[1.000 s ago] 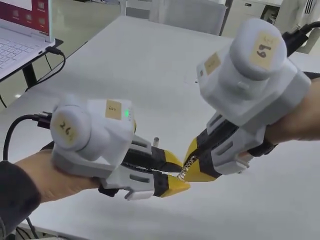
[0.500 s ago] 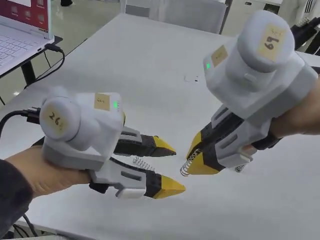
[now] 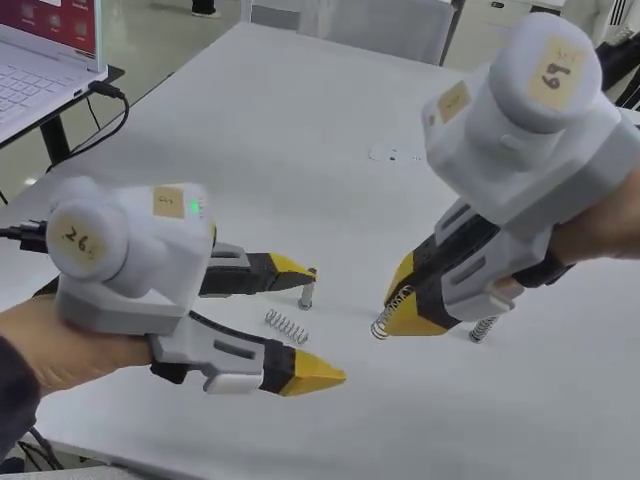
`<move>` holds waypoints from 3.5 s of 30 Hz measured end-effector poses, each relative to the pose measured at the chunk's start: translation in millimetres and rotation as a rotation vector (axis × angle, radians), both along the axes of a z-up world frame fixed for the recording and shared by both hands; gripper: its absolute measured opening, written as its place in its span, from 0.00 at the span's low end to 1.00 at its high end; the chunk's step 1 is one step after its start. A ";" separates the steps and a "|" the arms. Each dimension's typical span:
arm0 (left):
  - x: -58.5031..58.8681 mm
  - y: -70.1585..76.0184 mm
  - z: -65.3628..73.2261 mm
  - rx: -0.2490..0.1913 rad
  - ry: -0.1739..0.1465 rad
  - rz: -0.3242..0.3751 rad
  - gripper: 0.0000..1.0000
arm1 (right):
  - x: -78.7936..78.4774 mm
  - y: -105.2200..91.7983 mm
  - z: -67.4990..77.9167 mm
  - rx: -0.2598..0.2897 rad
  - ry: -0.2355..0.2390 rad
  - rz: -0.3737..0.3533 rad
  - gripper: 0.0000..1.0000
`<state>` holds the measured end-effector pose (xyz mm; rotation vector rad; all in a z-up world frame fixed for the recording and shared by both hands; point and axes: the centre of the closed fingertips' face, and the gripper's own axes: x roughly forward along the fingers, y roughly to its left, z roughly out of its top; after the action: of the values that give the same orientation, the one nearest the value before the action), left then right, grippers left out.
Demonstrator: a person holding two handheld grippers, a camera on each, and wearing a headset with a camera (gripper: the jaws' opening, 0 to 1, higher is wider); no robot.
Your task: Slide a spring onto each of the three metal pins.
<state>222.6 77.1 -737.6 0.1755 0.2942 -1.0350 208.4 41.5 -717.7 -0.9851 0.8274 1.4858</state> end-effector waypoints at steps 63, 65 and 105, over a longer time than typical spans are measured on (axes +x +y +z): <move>-1.7 27.4 -20.9 0.007 0.008 0.098 0.73 | 113.3 -22.8 -49.8 -0.144 -0.050 -0.173 0.09; -1.7 27.5 -21.4 0.007 0.009 0.098 0.73 | 113.7 -23.5 -52.3 -0.150 -0.047 -0.173 0.09; -3.2 26.8 -22.0 0.010 0.018 0.106 0.72 | 121.4 -26.1 -86.1 -0.184 -0.014 -0.192 0.09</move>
<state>219.4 103.9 -759.5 0.1581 0.3223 -0.9309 329.8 15.3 -803.8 -1.0196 1.0335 1.2541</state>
